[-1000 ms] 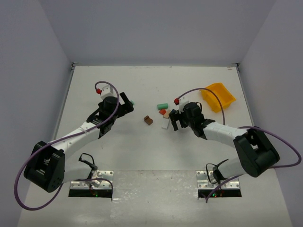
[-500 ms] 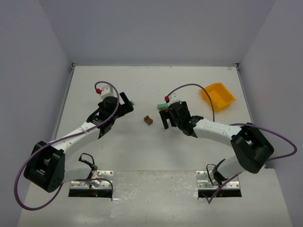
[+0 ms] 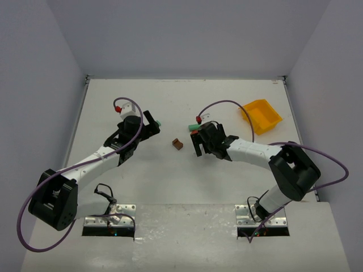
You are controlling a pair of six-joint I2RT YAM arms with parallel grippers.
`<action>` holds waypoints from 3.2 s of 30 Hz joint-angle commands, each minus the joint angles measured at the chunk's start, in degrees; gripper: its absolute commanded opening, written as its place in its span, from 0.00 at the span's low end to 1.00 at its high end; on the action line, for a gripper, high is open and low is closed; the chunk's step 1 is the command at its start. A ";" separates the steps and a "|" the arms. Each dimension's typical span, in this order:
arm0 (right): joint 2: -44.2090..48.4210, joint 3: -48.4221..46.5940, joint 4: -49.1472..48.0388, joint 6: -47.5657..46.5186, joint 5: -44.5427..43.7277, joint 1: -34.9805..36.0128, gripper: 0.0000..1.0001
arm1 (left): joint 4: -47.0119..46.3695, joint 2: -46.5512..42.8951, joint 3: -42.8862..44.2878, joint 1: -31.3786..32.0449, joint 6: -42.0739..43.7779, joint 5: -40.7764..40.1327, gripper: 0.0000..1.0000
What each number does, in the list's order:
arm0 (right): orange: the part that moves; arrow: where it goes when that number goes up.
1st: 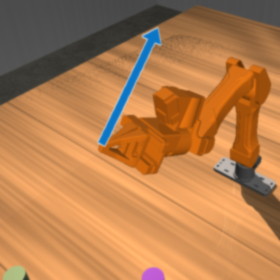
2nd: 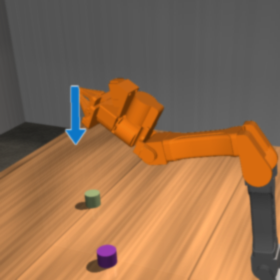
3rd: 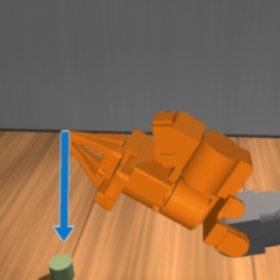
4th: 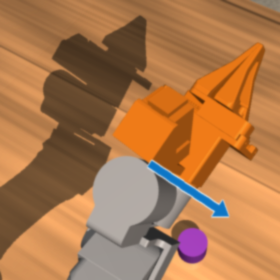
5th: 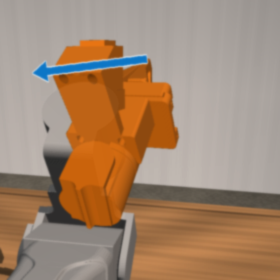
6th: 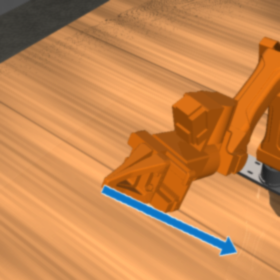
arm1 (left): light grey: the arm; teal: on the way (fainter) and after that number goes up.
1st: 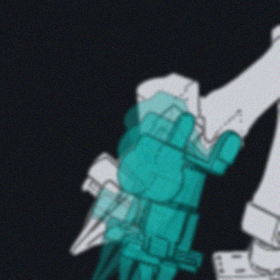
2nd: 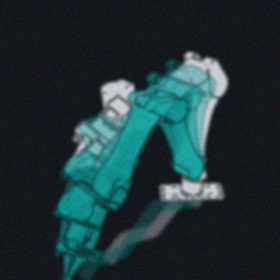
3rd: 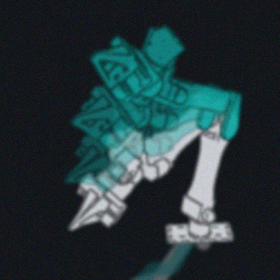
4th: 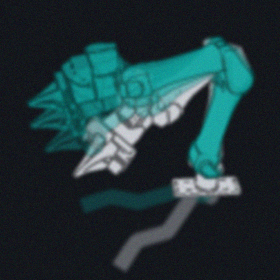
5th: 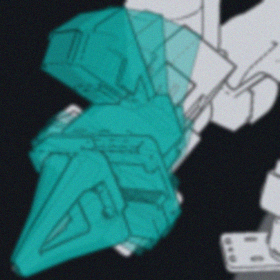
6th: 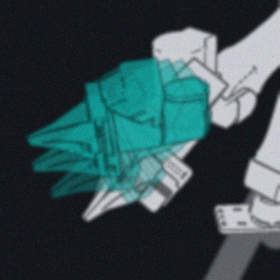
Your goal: Build the wood block tower
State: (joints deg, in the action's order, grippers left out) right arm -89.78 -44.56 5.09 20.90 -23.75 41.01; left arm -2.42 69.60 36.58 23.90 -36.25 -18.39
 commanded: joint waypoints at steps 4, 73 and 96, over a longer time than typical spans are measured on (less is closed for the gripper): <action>-0.74 -4.44 3.43 6.04 2.97 0.12 0.99 | -2.99 -1.05 -0.10 -0.52 0.70 0.07 1.00; -4.65 -1.60 1.21 -43.90 43.26 5.42 0.08 | -3.47 -0.44 -0.02 -0.52 1.71 2.72 1.00; -6.93 -2.82 -0.66 -42.53 38.79 7.24 0.60 | -3.12 -0.52 0.33 -0.52 1.88 2.57 1.00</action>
State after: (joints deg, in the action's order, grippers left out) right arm -98.35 -47.09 7.10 -22.24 16.30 47.88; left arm -3.29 69.63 36.58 23.90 -34.94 -15.79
